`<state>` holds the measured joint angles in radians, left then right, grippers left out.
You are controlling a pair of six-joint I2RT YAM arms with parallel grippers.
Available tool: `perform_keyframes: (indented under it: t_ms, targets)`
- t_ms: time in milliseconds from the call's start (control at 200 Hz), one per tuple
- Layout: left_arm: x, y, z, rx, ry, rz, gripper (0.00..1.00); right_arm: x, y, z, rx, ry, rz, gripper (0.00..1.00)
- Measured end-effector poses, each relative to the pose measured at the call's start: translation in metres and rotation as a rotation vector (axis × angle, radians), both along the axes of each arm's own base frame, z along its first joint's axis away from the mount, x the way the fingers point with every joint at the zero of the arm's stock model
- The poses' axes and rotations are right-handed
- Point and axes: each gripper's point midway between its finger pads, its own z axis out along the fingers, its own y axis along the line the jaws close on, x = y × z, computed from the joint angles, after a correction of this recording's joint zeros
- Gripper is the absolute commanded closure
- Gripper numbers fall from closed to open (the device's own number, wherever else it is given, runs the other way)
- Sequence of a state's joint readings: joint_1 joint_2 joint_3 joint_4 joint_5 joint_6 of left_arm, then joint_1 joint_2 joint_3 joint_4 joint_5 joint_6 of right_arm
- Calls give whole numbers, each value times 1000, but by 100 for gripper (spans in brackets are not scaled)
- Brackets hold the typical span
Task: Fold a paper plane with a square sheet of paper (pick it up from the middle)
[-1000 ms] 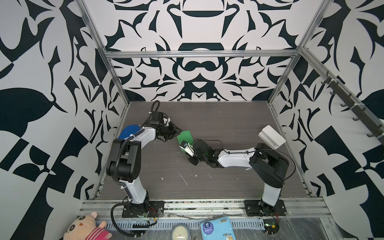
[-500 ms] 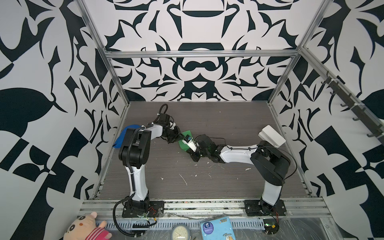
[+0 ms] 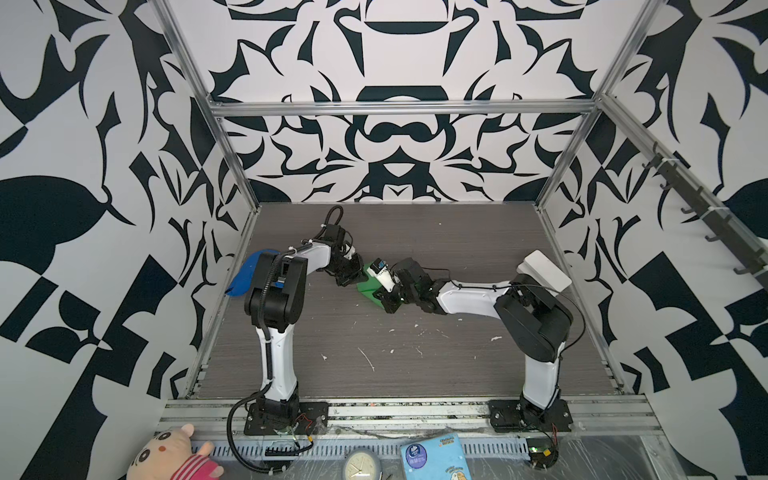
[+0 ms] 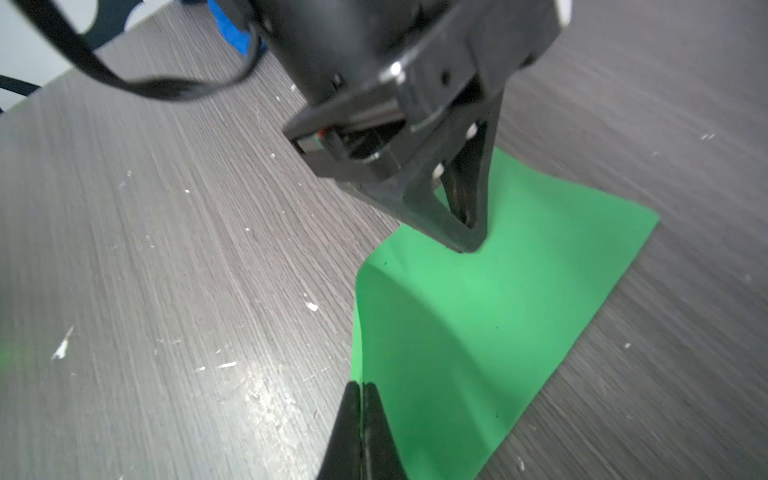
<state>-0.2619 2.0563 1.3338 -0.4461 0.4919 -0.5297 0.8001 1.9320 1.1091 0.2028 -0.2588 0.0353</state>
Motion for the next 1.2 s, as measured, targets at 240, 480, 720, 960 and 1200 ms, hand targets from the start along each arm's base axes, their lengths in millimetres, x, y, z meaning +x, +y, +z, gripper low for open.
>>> perform_keyframes:
  t_ms: [240, 480, 720, 960, 1200]
  targets:
    - [-1, -1, -1, 20, -14, -32, 93, 6, -5, -16, -33, 44, -26, 100]
    - [-1, 0, -1, 28, -20, -50, 95, 14, -10, -20, -58, 45, -55, 100]
    - [-1, -1, -1, 43, -24, -70, 96, 23, -13, -22, -79, 33, -78, 100]
    - [-1, -1, -2, 55, -30, -86, 97, 27, -15, -24, -96, 21, -91, 100]
    - [-1, -1, -2, 58, -31, -93, 97, 28, -16, -25, -103, 16, -96, 100]
